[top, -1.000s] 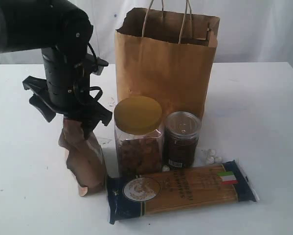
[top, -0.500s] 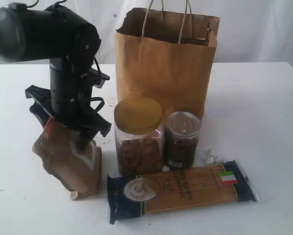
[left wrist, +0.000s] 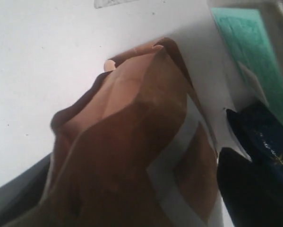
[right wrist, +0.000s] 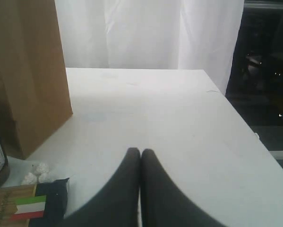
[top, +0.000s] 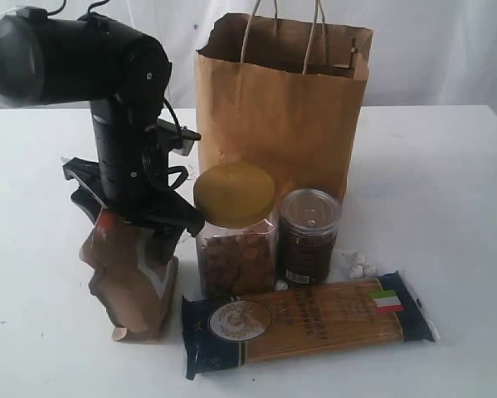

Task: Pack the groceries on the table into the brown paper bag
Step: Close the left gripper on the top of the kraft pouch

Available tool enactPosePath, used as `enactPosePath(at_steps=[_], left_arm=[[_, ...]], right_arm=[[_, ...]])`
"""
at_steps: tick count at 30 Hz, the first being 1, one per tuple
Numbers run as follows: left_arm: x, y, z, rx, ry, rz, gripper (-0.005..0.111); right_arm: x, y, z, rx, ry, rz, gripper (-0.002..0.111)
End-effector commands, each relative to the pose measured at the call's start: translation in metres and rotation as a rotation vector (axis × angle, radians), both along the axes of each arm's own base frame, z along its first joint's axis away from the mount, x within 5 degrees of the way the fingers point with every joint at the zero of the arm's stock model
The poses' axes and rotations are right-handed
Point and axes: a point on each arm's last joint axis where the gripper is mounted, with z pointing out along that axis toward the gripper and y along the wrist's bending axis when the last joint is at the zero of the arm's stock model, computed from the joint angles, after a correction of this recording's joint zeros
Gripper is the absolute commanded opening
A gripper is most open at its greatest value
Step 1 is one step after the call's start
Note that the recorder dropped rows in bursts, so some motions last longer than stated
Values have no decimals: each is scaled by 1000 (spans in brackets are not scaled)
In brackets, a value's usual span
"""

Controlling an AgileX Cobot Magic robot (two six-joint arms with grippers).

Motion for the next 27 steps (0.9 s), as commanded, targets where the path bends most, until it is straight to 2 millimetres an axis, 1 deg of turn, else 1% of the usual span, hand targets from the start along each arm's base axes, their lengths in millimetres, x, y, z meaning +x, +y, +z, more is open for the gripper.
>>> enactPosePath(at_steps=[1, 8, 12, 14, 16, 17, 21, 24, 26, 27], left_arm=[[-6, 0, -2, 6, 70, -34, 85], [-11, 4, -2, 51, 137, -136, 85], [-10, 4, -2, 47, 131, -137, 84], [-10, 4, -2, 44, 127, -137, 81], [-9, 4, -2, 45, 122, -138, 72], [-9, 4, -2, 45, 122, -138, 65], [-9, 4, -2, 48, 122, -137, 34], [-9, 4, -2, 48, 122, -137, 14], [-10, 4, -2, 52, 128, -136, 3], [-10, 4, -2, 55, 131, -136, 0]], right_arm=[[0, 0, 0, -11, -7, -3, 0], [0, 0, 0, -11, -7, -3, 0], [0, 0, 0, -11, -7, -3, 0], [0, 0, 0, -11, -7, -3, 0], [0, 0, 0, -11, -7, -3, 0], [0, 0, 0, -11, -7, -3, 0], [0, 0, 0, -11, -7, -3, 0], [0, 0, 0, -11, -7, -3, 0], [0, 0, 0, -11, -7, -3, 0], [0, 0, 0, -11, -7, -3, 0]])
